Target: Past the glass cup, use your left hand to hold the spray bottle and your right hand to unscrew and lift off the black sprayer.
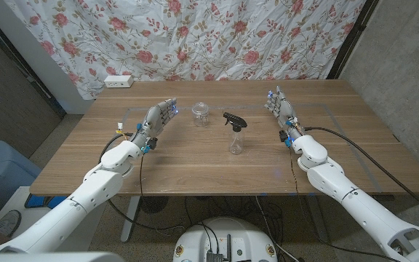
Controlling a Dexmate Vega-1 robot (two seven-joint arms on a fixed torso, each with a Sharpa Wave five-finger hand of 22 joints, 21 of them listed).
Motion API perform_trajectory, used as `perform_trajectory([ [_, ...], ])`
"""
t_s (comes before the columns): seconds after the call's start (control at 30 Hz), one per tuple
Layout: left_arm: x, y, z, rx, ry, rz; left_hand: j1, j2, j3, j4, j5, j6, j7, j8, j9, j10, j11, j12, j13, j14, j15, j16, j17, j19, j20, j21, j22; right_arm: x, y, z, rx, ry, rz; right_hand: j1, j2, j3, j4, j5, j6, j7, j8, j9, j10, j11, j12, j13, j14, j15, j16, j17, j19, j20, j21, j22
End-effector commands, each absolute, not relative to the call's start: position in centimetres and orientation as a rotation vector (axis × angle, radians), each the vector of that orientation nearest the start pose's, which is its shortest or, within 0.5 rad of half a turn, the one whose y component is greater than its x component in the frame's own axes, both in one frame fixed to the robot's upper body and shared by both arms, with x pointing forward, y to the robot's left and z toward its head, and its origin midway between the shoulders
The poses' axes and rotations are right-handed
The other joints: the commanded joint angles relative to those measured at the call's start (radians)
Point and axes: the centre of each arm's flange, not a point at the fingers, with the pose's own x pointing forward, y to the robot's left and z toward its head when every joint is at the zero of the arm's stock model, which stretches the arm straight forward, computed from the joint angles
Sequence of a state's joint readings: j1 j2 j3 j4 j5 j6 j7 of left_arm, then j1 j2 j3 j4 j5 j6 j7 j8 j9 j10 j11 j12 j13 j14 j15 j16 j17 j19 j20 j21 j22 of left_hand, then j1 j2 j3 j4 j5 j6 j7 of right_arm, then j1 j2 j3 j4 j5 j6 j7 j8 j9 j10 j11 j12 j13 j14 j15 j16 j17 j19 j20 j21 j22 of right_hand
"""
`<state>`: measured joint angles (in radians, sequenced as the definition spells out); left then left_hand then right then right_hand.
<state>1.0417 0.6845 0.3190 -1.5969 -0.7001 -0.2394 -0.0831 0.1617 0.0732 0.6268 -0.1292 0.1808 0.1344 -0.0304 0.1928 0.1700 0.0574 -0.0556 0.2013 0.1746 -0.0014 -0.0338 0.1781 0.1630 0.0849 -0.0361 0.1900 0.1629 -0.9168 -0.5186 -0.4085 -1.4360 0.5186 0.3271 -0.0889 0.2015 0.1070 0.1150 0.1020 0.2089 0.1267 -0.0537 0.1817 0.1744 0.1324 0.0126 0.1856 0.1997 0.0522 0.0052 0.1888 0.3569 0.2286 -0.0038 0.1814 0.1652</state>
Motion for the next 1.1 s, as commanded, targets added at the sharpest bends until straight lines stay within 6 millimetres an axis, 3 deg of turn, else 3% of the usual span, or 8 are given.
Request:
perform_trajectory([
  [0.03,58.1,27.1,-4.2,0.091,-0.569,-0.418,0.017,-0.002,0.004,-0.014,-0.006,0.011,-0.005,0.005,0.005,0.010,-0.004,0.009,0.003,0.009,-0.022,0.004,0.003,0.008,-0.019,0.001,0.003,62.4,-26.3,-3.5,-0.050,-0.669,0.201,0.011,0.000,0.004,-0.008,0.004,0.010,0.001,0.007,0.003,0.006,-0.001,0.008,0.001,0.007,-0.002,0.006,0.001,0.005,-0.003,0.006,0.003],
  [0.53,56.9,25.4,-4.6,0.141,-0.541,-0.490,0.036,-0.014,0.008,-0.041,-0.006,0.020,-0.019,0.006,0.006,0.013,-0.017,0.005,0.003,0.020,-0.027,0.004,0.004,0.021,-0.018,0.002,0.004,62.5,-27.0,-3.6,-0.052,-0.679,0.192,0.010,0.001,0.007,-0.012,0.004,0.007,0.000,0.005,0.003,0.005,0.001,0.008,-0.001,0.006,-0.003,0.006,-0.007,0.004,-0.003,0.006,0.003],
  [0.67,56.9,25.0,-4.6,0.167,-0.528,-0.519,0.066,-0.025,0.015,-0.057,-0.006,0.018,-0.022,0.003,0.007,0.015,-0.022,0.001,0.004,0.055,-0.035,0.011,0.004,0.076,-0.033,0.016,0.006,62.5,-27.2,-3.6,-0.051,-0.678,0.188,0.010,0.002,0.008,-0.013,0.004,0.007,0.000,0.005,0.003,0.006,0.000,0.009,-0.002,0.006,-0.003,0.006,-0.009,0.005,-0.004,0.006,0.003],
  [0.87,57.0,24.5,-4.4,0.196,-0.521,-0.557,0.082,-0.032,0.017,-0.060,-0.007,0.005,-0.027,-0.002,0.007,0.016,-0.023,0.000,0.004,0.062,-0.036,0.008,0.004,0.105,-0.041,0.023,0.007,62.5,-27.4,-3.7,-0.050,-0.681,0.183,0.010,0.002,0.009,-0.014,0.004,0.009,0.001,0.006,0.003,0.007,-0.002,0.009,-0.002,0.008,-0.003,0.007,-0.012,0.011,-0.003,0.008,0.003],
  [1.1,57.3,24.4,-4.0,0.236,-0.528,-0.612,0.115,-0.040,0.024,-0.064,-0.004,-0.017,-0.038,-0.006,0.007,0.002,-0.034,-0.007,0.005,0.045,-0.038,-0.001,0.005,0.097,-0.038,0.011,0.006,62.5,-27.5,-3.6,-0.055,-0.674,0.175,0.009,0.002,0.011,-0.017,0.005,0.013,0.002,0.007,0.003,0.023,-0.004,0.015,-0.003,0.026,-0.009,0.014,-0.019,0.023,-0.002,0.012,0.003],
])
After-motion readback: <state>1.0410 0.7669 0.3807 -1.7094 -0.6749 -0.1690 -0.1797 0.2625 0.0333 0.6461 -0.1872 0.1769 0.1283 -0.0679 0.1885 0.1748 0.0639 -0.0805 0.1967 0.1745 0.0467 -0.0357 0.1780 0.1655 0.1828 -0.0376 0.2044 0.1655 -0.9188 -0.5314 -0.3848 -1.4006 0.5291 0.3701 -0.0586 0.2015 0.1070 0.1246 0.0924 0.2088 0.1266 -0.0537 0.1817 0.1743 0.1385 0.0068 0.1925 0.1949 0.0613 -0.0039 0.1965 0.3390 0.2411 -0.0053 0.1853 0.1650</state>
